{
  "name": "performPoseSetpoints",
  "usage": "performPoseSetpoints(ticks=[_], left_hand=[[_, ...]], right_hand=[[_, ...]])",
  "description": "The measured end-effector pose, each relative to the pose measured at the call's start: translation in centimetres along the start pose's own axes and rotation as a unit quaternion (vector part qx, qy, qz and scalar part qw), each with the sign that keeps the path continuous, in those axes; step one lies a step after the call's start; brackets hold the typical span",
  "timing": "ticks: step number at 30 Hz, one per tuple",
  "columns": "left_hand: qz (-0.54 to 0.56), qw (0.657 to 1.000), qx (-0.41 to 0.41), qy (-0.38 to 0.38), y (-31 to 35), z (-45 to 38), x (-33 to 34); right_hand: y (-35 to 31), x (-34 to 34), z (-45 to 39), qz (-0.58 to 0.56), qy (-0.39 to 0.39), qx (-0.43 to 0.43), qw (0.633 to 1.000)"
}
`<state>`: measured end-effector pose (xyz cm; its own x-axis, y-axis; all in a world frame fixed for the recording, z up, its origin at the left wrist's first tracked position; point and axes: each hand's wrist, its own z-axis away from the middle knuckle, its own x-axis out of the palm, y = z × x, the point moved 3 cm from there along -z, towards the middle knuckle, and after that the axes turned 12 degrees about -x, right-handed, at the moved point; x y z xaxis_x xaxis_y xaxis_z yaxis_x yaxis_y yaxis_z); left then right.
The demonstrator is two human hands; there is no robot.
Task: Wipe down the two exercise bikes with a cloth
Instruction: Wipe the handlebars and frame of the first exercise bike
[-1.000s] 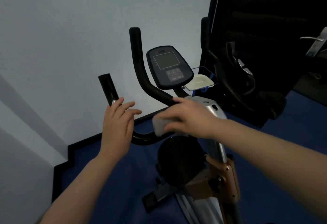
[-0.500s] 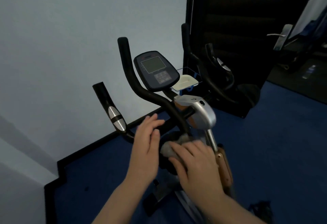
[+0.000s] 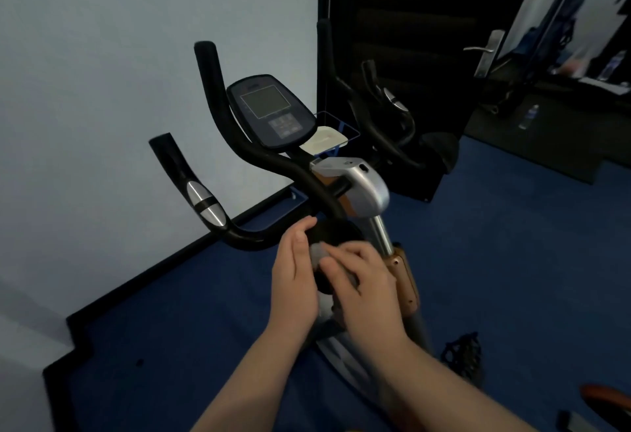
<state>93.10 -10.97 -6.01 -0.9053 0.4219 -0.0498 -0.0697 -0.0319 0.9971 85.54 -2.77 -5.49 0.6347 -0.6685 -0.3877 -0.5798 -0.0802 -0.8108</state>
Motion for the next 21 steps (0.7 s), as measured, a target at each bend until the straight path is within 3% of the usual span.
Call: performPoseSetpoints(ticks=[4, 8, 10, 14, 18, 21], left_hand=[[0.006, 1.000, 0.002, -0.001, -0.2, 0.1, 0.0], [0.009, 1.000, 0.001, 0.000, -0.3, -0.1, -0.1], [0.009, 1.000, 0.004, 0.010, -0.3, -0.1, 0.0], [0.001, 1.000, 0.002, 0.016, -0.2, -0.3, 0.0], [-0.015, 0.999, -0.004, 0.028, -0.3, -0.1, 0.0], [-0.007, 0.999, -0.004, 0.048, -0.3, 0.0, 0.2]], right_hand=[[-0.5, 0.3, -0.4, 0.047, 0.034, -0.015, 0.998], [-0.2, -0.4, 0.1, 0.026, -0.026, -0.006, 0.999], [-0.3, -0.8, -1.7, 0.060, -0.052, -0.046, 0.996], [-1.1, 0.0, -2.3, 0.120, 0.004, -0.118, 0.986], [0.3, -0.2, 1.3, 0.080, 0.009, -0.104, 0.991], [0.4, -1.0, -0.8, 0.076, -0.019, -0.133, 0.988]])
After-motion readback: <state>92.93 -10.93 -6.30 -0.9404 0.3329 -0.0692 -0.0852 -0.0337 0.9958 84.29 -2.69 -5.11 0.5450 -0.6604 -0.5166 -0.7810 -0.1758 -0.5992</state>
